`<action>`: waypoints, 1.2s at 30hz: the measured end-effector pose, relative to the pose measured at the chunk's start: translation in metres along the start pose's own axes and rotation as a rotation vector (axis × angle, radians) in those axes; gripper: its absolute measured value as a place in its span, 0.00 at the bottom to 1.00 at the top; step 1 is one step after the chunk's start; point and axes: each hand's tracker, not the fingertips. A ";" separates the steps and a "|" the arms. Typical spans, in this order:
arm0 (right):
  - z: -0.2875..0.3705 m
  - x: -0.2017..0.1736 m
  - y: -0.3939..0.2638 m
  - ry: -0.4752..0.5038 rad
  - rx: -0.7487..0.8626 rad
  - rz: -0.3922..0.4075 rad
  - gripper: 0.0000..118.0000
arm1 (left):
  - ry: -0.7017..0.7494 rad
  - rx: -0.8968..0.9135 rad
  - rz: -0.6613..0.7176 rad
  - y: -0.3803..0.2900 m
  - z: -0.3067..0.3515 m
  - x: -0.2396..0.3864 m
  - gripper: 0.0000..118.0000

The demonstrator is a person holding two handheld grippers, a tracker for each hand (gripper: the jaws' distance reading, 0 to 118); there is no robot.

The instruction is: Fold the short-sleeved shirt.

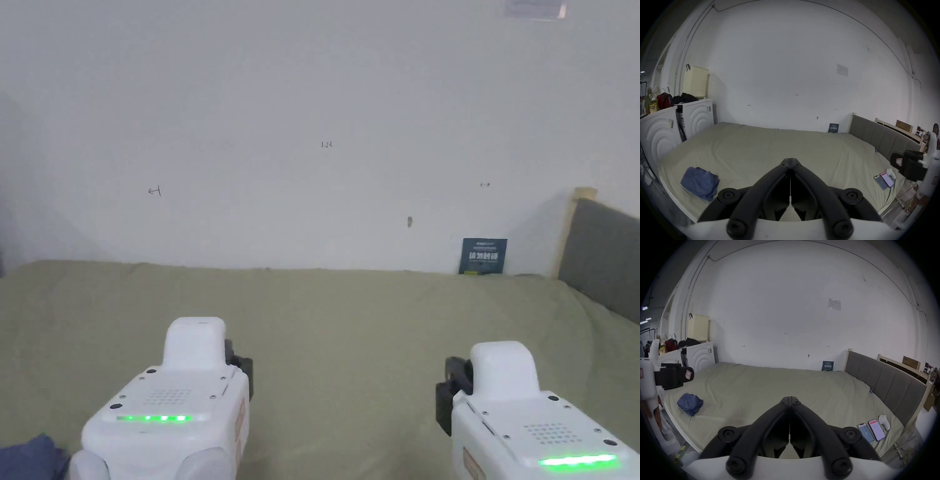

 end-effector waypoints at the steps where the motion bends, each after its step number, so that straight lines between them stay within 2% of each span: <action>1: 0.001 0.000 0.000 0.004 0.000 0.003 0.01 | -0.005 -0.003 0.004 0.001 0.001 -0.001 0.00; 6: 0.000 0.001 0.001 0.015 0.012 -0.030 0.01 | -0.026 0.014 0.047 0.003 0.004 -0.006 0.00; 14: -0.003 0.005 0.005 -0.005 0.018 -0.041 0.01 | -0.020 0.026 -0.003 0.011 -0.003 -0.002 0.00; 15: -0.004 0.005 0.006 -0.012 0.021 -0.038 0.03 | -0.019 0.024 -0.007 0.011 -0.004 -0.003 0.03; 16: -0.005 0.007 0.006 -0.013 0.024 -0.041 0.23 | -0.018 0.024 -0.008 0.011 -0.005 -0.003 0.25; 17: -0.006 0.009 0.008 -0.018 0.030 -0.050 0.54 | -0.020 0.018 -0.006 0.011 -0.006 -0.003 0.61; 18: -0.008 0.010 0.009 -0.016 0.032 -0.057 0.89 | -0.018 0.014 0.001 0.012 -0.008 -0.003 0.96; 19: -0.012 0.011 0.011 -0.020 0.025 -0.059 1.00 | -0.011 0.001 0.000 0.011 -0.011 -0.003 1.00; 20: -0.015 0.012 0.012 -0.016 0.010 -0.054 1.00 | 0.000 -0.047 -0.002 0.011 -0.015 -0.004 1.00; 21: -0.014 0.011 0.012 -0.038 0.115 -0.024 1.00 | -0.022 0.017 0.000 0.005 -0.014 -0.001 1.00; 23: -0.018 0.006 0.009 -0.035 0.057 -0.044 1.00 | 0.003 0.022 -0.016 0.009 -0.012 -0.008 1.00; 28: -0.014 0.008 0.011 -0.031 0.048 -0.042 1.00 | 0.020 -0.006 -0.014 0.015 -0.015 -0.012 1.00; 31: -0.014 0.003 0.011 -0.025 0.039 -0.029 1.00 | -0.029 -0.043 -0.026 0.018 -0.013 -0.011 1.00; 33: -0.011 0.006 0.012 -0.026 0.040 -0.030 1.00 | 0.046 -0.090 -0.056 0.023 -0.010 -0.005 1.00; 36: -0.010 0.009 0.014 -0.014 0.044 -0.061 1.00 | 0.016 -0.040 -0.057 0.020 -0.005 -0.005 1.00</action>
